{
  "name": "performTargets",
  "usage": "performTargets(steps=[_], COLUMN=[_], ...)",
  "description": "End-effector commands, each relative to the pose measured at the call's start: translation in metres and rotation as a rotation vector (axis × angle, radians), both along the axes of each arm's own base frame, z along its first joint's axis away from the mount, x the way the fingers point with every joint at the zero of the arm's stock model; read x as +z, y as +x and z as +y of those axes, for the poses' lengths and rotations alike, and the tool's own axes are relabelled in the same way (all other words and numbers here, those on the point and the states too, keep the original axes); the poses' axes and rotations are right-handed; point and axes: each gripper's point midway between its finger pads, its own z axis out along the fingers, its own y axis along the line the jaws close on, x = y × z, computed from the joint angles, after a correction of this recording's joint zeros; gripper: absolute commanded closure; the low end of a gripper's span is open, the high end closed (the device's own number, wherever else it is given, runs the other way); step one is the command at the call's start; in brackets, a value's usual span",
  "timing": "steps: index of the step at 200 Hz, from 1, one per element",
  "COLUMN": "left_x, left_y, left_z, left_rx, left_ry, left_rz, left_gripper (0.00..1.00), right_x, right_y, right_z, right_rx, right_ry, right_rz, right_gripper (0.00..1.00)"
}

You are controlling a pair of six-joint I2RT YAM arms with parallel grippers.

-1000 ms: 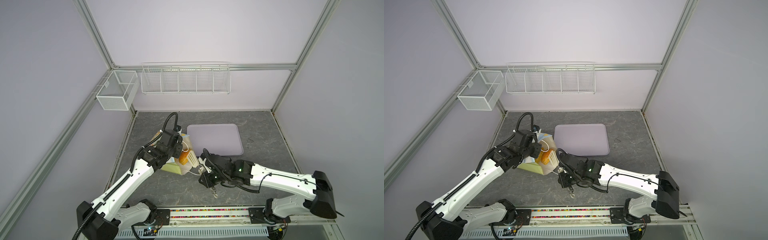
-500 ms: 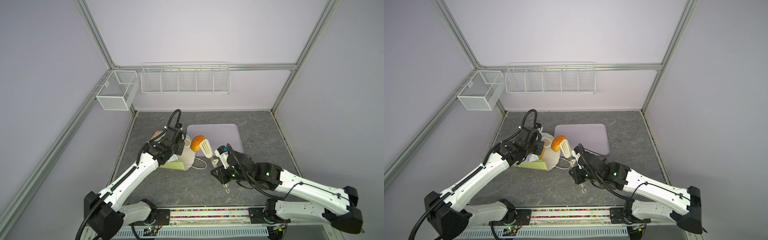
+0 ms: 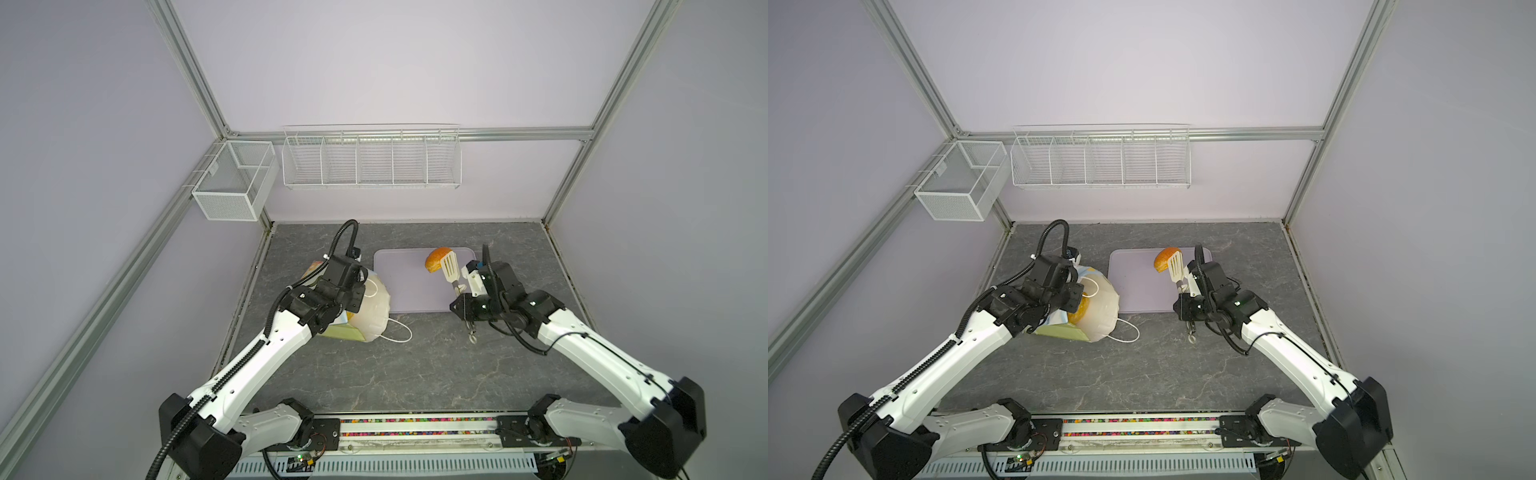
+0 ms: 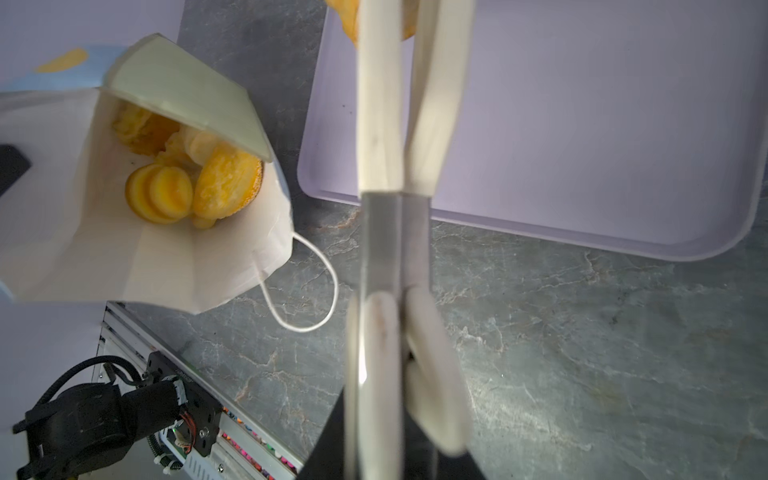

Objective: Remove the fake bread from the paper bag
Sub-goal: 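Lower the bread roll onto the lavender tray and open the tongs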

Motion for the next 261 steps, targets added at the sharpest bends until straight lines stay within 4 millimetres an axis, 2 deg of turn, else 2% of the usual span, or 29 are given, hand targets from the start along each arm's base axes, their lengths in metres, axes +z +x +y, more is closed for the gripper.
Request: performTargets(steps=[1,33,64,102,126,152,210,261], left_x=[0.014,0.019,0.025,0.024,0.021,0.021,0.018,0.016], left_y=[-0.002,-0.004,-0.004,-0.005,-0.006,-0.008,-0.008,-0.006], left_z=[0.005,0.005,0.002,0.002,0.001,0.002,0.002,0.001], left_rx=[0.007,0.008,-0.002,-0.007,-0.011,-0.01,-0.01,-0.016], left_ry=[0.004,-0.016,-0.037,-0.051,-0.054,-0.055,-0.055,-0.048], left_rz=[-0.026,-0.034,-0.043,-0.047,-0.038,-0.039,-0.037,-0.036], left_gripper=[1.0,1.0,1.0,1.0,1.0,1.0,1.0,1.0], right_x=[0.02,0.004,-0.022,-0.069,-0.093,-0.106,-0.11,-0.108], right_y=[0.035,0.075,0.099,0.114,0.116,0.111,0.097,0.091], right_z=[0.029,0.049,0.064,0.057,0.044,0.032,0.009,-0.001], right_rx=[0.135,0.171,0.197,0.154,0.112,0.081,0.046,0.041], right_ry=[0.098,0.141,0.16,0.13,0.069,0.009,-0.105,-0.156], right_rz=[-0.092,-0.066,-0.026,0.034,0.072,0.113,0.148,0.163], right_gripper=[0.94,0.94,0.94,0.93,0.87,0.8,0.64,0.59])
